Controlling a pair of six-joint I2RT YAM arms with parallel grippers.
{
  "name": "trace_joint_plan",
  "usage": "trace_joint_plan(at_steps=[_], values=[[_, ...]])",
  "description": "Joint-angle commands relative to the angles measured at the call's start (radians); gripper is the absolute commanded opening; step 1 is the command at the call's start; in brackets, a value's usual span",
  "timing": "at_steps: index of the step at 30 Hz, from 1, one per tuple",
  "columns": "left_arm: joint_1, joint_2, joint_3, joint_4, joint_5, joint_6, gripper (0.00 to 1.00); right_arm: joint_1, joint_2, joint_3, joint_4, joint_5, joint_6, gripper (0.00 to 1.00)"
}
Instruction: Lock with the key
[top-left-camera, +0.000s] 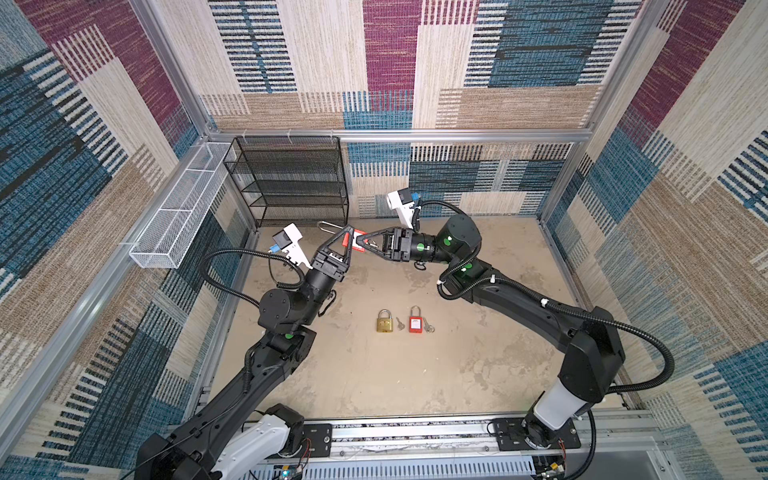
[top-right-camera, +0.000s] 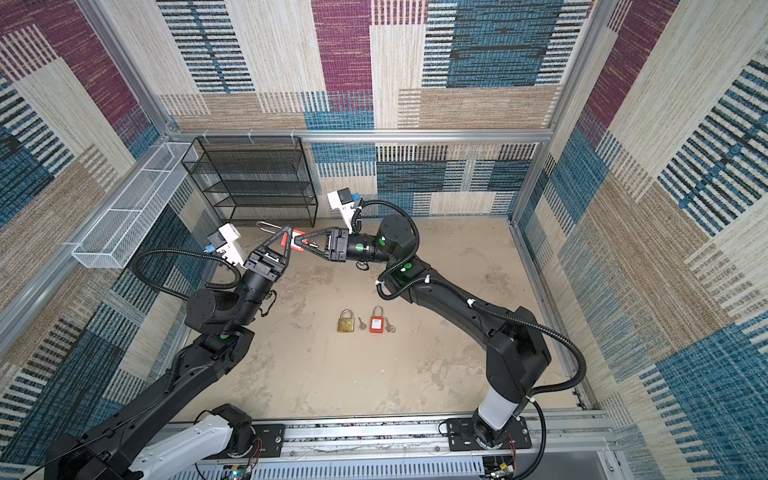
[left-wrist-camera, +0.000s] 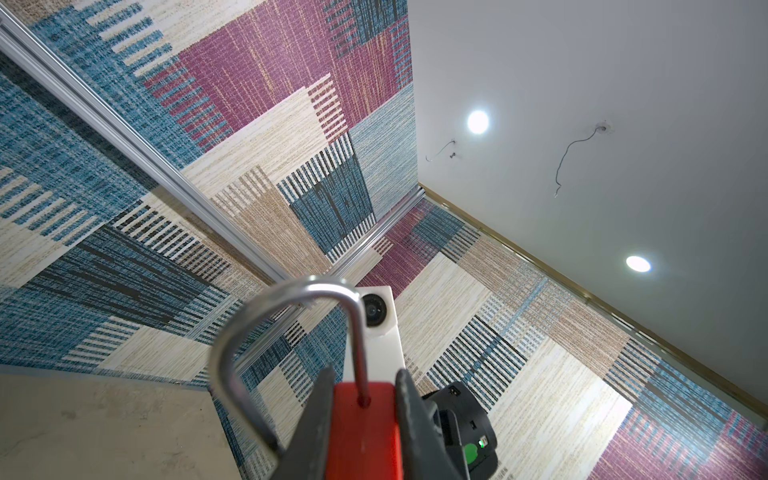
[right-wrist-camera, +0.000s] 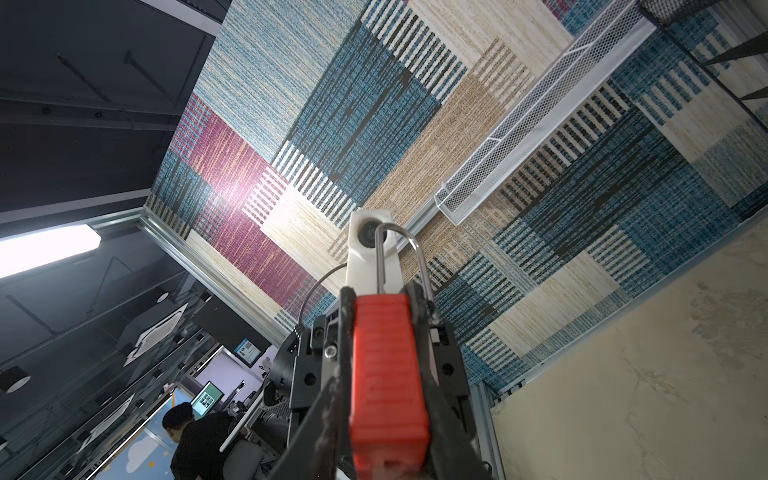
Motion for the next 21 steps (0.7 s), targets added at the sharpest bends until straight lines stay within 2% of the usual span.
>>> trace_joint_plan(at_steps=[1, 5, 7, 10, 21], values=[[0.001, -0.002, 0.000, 0.056, 0.006, -0.013, 0.06, 0.001, -0.001, 0.007, 0.024, 0.002, 0.006, 0.27], [0.001, -0.011, -0.003, 0.046, 0.001, -0.011, 0.21, 0.002, -0.007, 0.000, 0.029, 0.012, 0.008, 0.18], [0.001, -0.017, -0.011, 0.038, 0.003, -0.004, 0.33, 0.002, -0.010, 0.000, 0.025, 0.020, 0.008, 0.14], [0.002, -0.041, -0.038, 0.030, -0.008, 0.007, 0.41, 0.000, -0.024, 0.002, -0.026, 0.051, -0.025, 0.12], [0.040, -0.249, -0.124, -0.174, -0.055, 0.038, 0.54, -0.014, -0.066, -0.047, -0.062, 0.070, -0.049, 0.09]])
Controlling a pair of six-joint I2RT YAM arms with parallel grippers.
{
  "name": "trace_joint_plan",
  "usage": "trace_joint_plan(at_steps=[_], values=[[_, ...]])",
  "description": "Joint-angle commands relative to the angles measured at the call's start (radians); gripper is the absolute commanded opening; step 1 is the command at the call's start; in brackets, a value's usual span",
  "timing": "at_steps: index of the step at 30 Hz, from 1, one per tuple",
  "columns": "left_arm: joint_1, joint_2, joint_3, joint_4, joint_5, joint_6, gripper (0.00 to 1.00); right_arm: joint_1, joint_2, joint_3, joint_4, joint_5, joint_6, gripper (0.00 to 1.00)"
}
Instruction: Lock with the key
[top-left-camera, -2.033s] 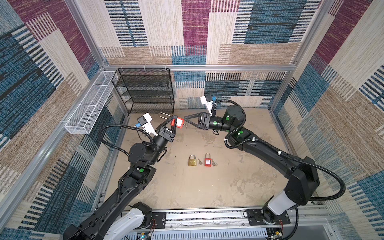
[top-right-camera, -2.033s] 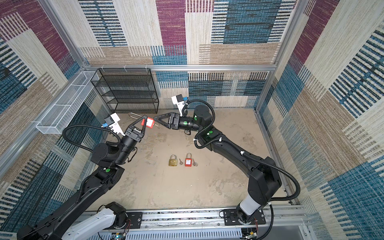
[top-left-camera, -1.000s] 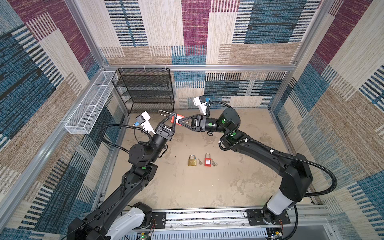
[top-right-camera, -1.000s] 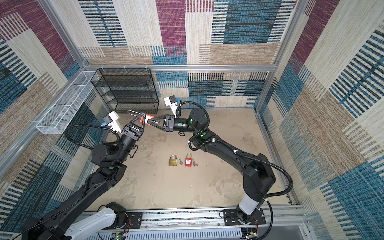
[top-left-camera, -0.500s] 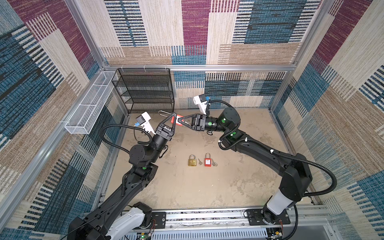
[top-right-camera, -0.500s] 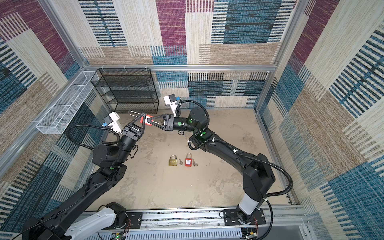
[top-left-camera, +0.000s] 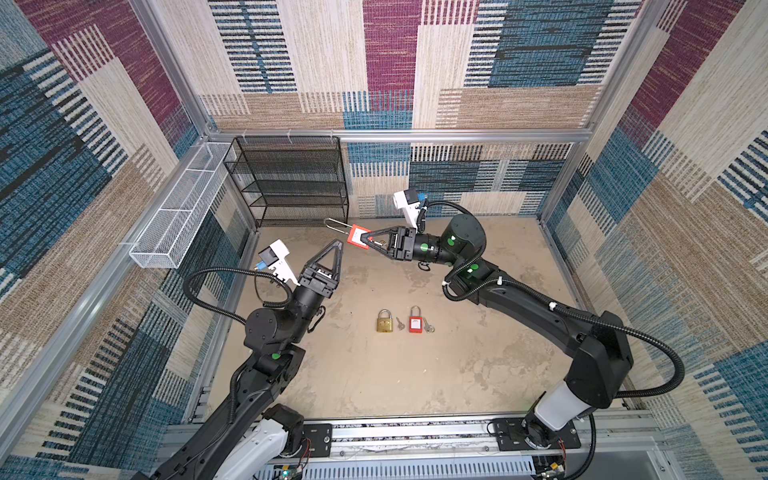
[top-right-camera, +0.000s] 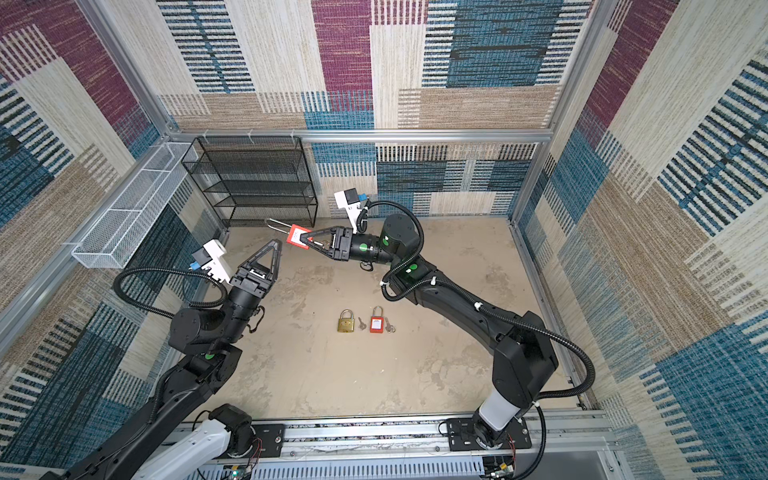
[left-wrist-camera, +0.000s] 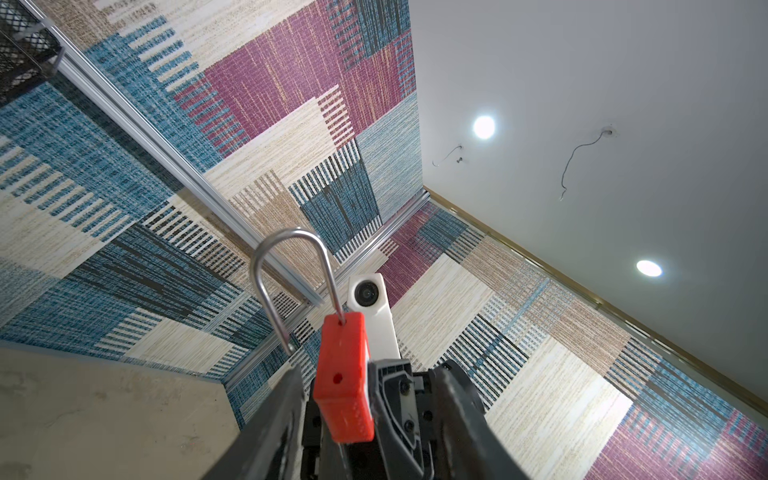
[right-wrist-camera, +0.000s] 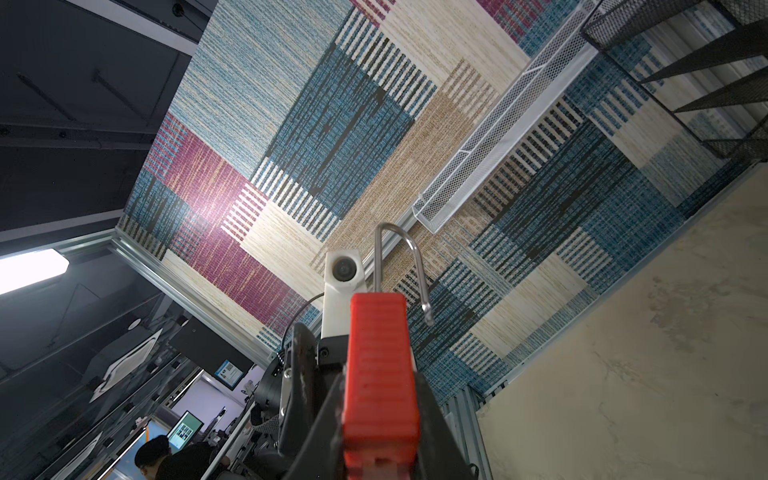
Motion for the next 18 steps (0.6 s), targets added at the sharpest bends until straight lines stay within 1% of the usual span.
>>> trace_joint_plan(at_steps=[1, 5, 13, 18], values=[[0.018, -0.061, -0.012, -0.084, -0.029, 0.025, 0.55, -0.002, -0.016, -0.012, 0.015, 0.001, -0.011, 0.10], [0.036, -0.112, 0.011, -0.220, -0.006, 0.029, 0.56, -0.002, -0.021, -0.023, 0.020, -0.040, 0.002, 0.09], [0.044, -0.136, 0.012, -0.280, 0.031, 0.035, 0.57, -0.001, -0.052, -0.060, -0.002, -0.086, -0.015, 0.09], [0.044, -0.171, -0.014, -0.296, 0.024, 0.034, 0.58, -0.001, -0.046, -0.062, -0.035, -0.115, -0.027, 0.10]])
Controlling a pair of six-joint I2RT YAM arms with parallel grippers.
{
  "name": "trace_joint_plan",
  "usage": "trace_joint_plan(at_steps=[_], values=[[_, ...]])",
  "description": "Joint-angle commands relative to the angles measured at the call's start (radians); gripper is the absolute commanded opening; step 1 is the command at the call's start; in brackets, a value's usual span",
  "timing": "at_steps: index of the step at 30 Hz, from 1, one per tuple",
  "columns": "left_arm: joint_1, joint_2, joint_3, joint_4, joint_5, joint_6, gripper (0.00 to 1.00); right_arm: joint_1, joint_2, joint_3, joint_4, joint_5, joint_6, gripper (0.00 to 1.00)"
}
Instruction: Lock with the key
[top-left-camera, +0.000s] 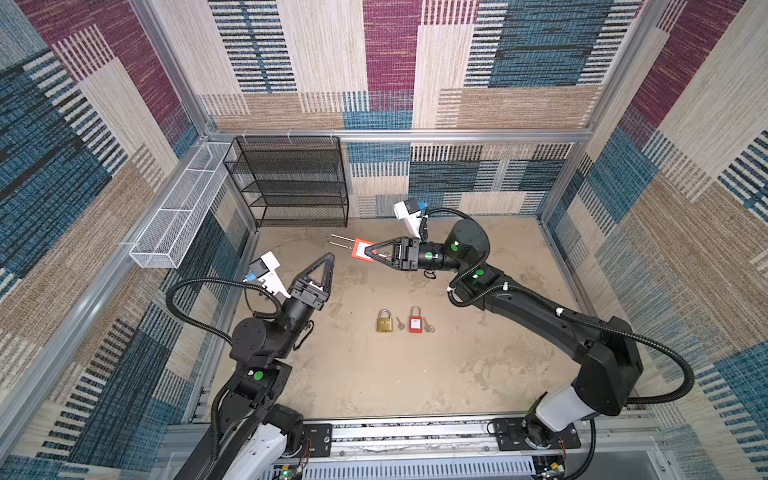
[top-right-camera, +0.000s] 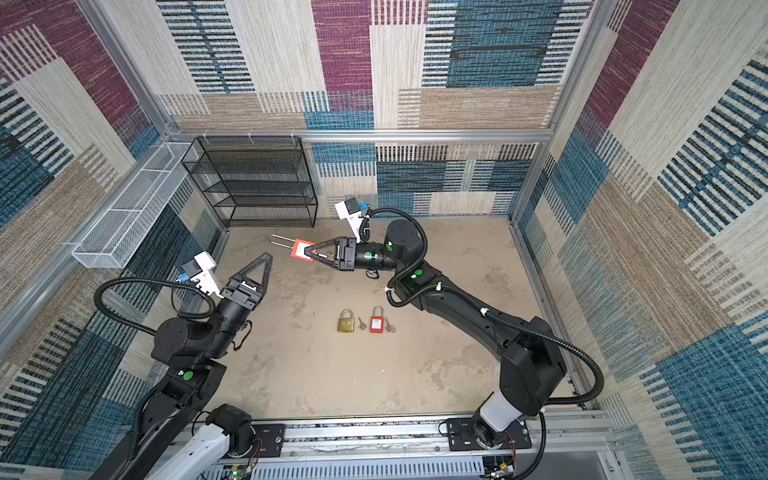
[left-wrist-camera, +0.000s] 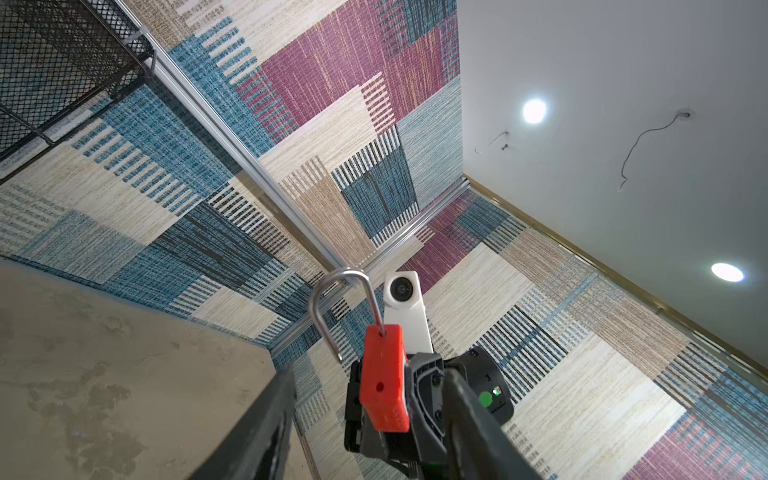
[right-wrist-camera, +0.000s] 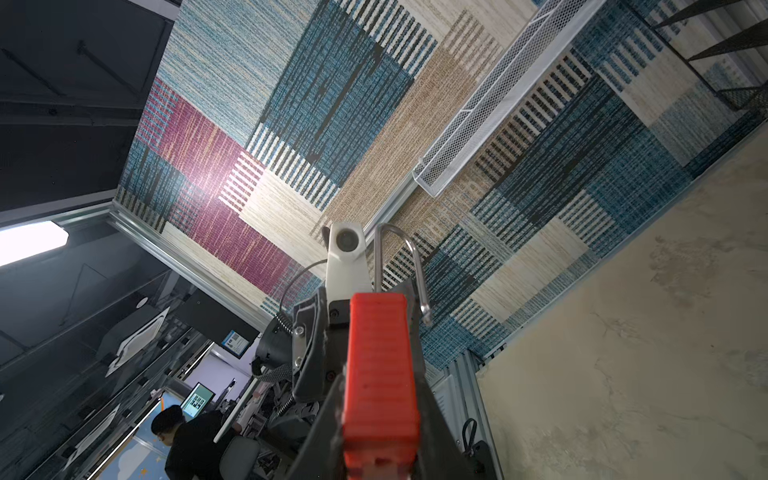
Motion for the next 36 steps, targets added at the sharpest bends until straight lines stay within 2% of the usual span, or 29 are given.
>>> trace_joint_plan(at_steps=[1, 10, 18, 26, 28, 36], values=[[0.002, -0.019, -0.015, -0.012, -0.001, 0.014, 0.58, -0.001, -0.001, 0.003, 0.005, -0.041, -0.005, 0.10], [0.002, -0.057, -0.038, -0.043, -0.055, 0.030, 0.60, 0.000, -0.009, -0.019, 0.050, -0.056, 0.035, 0.10], [0.008, 0.033, 0.033, -0.015, 0.051, 0.046, 0.63, 0.000, -0.019, -0.025, 0.054, -0.059, 0.036, 0.10], [0.013, 0.085, 0.047, 0.138, 0.107, -0.004, 0.63, 0.001, -0.032, -0.032, 0.050, -0.063, 0.034, 0.10], [0.014, 0.095, 0.051, 0.171, 0.118, -0.022, 0.61, 0.000, -0.038, -0.037, 0.045, -0.056, 0.030, 0.10], [0.014, 0.102, 0.045, 0.207, 0.133, -0.057, 0.37, 0.001, -0.043, -0.021, 0.007, -0.043, -0.008, 0.10]])
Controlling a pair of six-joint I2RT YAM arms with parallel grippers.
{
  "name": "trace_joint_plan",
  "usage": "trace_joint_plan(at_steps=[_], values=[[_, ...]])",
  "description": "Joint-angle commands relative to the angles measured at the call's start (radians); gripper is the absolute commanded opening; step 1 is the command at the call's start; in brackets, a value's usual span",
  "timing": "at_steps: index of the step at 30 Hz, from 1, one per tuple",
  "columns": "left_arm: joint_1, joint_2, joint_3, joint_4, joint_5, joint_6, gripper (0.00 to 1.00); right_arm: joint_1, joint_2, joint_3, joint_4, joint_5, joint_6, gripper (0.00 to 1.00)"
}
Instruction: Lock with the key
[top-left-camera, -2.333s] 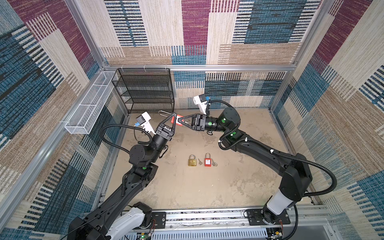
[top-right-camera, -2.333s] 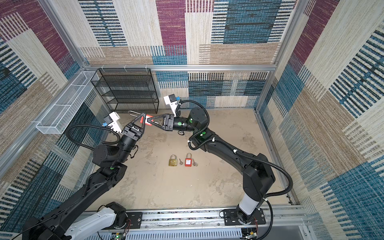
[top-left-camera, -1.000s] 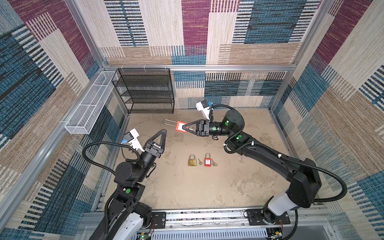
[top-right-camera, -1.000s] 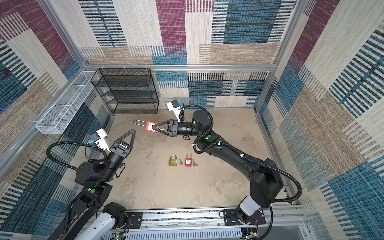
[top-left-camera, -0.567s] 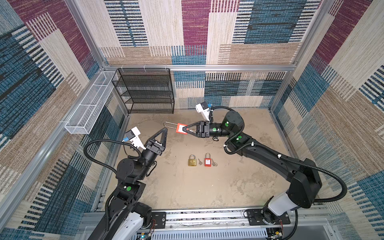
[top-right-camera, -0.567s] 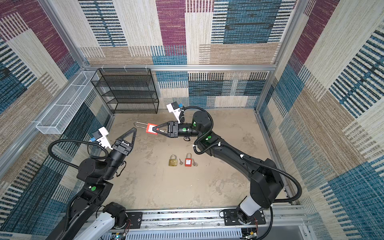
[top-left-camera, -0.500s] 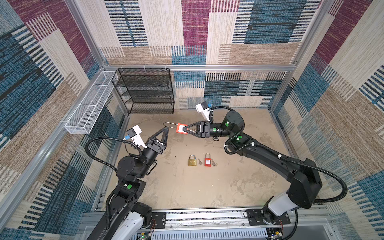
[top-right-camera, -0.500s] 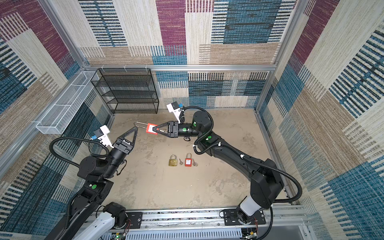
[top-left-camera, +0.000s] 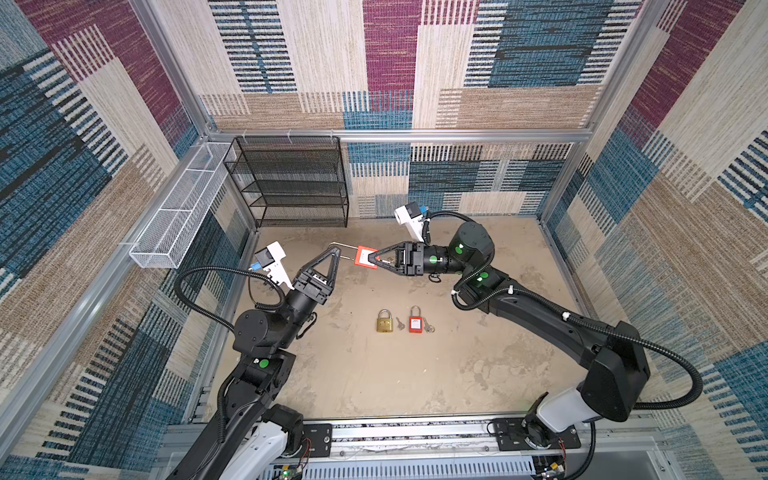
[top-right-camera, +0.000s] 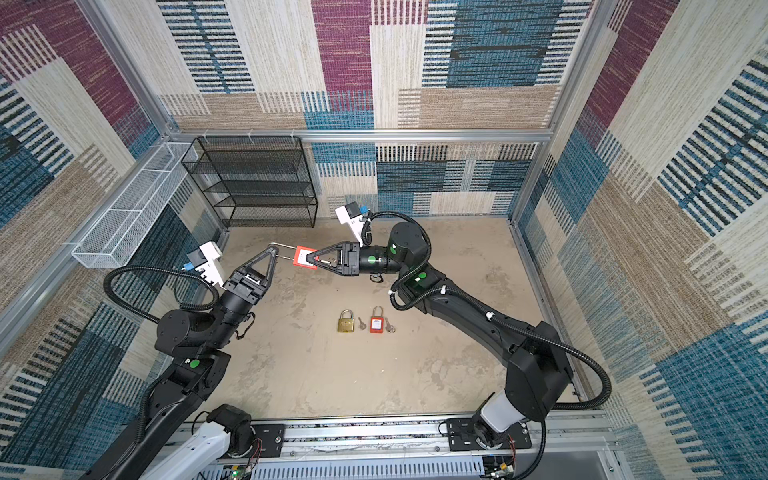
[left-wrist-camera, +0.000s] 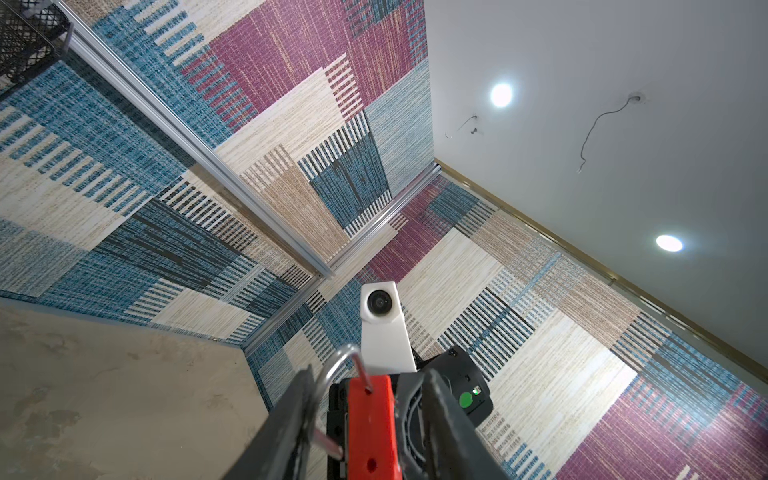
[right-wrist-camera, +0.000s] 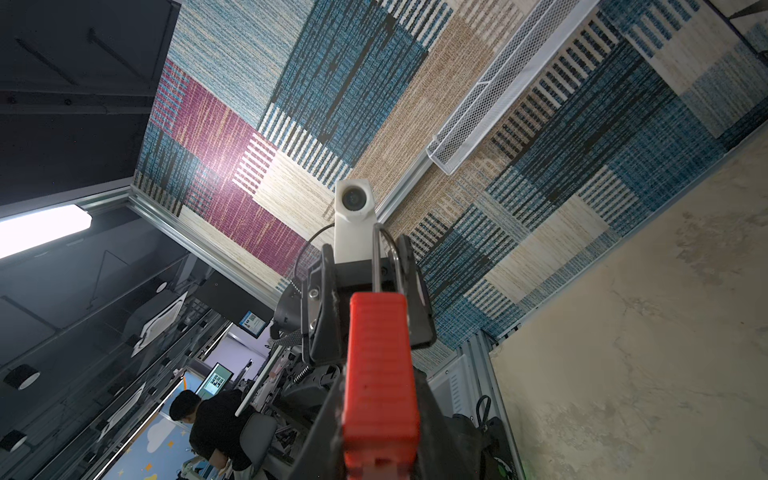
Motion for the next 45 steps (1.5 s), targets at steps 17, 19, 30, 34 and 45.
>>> trace_joint_plan(at_steps=[17, 19, 30, 34, 45], values=[[0.001, -0.001, 0.007, 0.024, 0.049, 0.008, 0.00, -0.001, 0.030, 0.122, -0.102, -0.039, -0.077, 0.10], [0.001, 0.001, 0.008, 0.022, 0.054, 0.009, 0.00, -0.001, 0.031, 0.132, -0.117, -0.046, -0.084, 0.10], [0.001, 0.065, 0.021, 0.078, 0.130, -0.063, 0.00, -0.001, 0.021, 0.145, -0.109, -0.054, -0.159, 0.10], [0.001, 0.075, 0.034, 0.089, 0.135, -0.069, 0.00, -0.002, 0.011, 0.169, -0.198, -0.020, -0.253, 0.11], [0.001, 0.054, -0.004, 0.085, 0.124, -0.077, 0.00, -0.001, -0.015, 0.157, -0.291, 0.041, -0.362, 0.10]])
